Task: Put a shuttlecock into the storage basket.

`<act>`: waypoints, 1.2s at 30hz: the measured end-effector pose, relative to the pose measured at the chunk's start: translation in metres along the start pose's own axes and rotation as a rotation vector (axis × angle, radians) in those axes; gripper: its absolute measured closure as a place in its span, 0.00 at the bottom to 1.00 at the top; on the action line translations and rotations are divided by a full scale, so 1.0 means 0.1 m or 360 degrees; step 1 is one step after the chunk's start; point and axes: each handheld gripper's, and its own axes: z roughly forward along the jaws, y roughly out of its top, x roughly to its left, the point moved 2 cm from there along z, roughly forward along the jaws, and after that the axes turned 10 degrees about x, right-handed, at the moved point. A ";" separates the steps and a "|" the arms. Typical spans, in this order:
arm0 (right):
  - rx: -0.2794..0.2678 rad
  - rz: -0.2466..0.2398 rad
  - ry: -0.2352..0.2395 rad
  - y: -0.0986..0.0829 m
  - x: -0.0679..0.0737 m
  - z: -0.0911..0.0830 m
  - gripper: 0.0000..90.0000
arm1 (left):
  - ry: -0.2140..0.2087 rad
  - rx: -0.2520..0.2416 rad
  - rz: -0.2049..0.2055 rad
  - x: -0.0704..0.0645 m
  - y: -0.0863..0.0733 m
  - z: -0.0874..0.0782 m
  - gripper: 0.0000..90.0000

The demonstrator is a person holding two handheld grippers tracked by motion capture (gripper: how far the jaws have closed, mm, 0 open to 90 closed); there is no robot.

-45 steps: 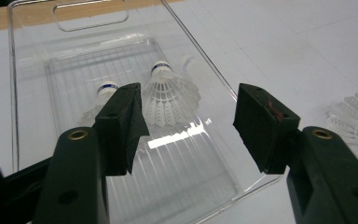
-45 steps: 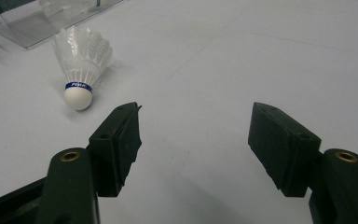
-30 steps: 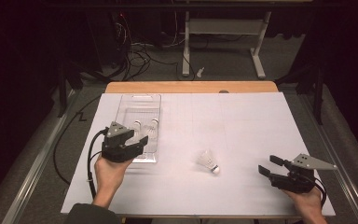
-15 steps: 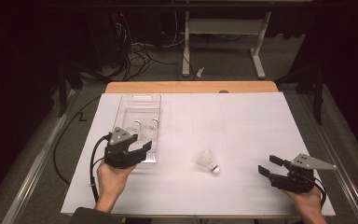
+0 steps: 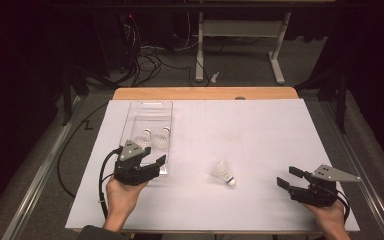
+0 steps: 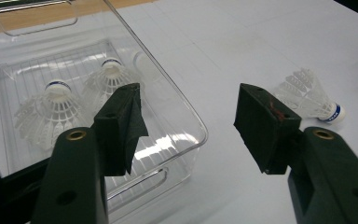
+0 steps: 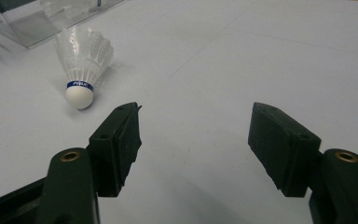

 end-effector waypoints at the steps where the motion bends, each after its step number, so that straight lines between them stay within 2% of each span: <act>1: 0.0000 0.0000 0.0000 0.00 0.00 0.00 0.38 | -0.0001 0.0000 0.0001 0.00 0.00 0.00 0.47; 22: -0.0002 -0.0002 -0.0001 0.00 0.00 0.00 0.38 | -0.0028 -0.0005 0.0038 -0.13 -0.07 0.04 0.47; 36: -0.0002 -0.0002 0.0001 0.00 0.00 0.00 0.38 | -0.0060 -0.0003 0.0072 -0.24 -0.06 0.10 0.47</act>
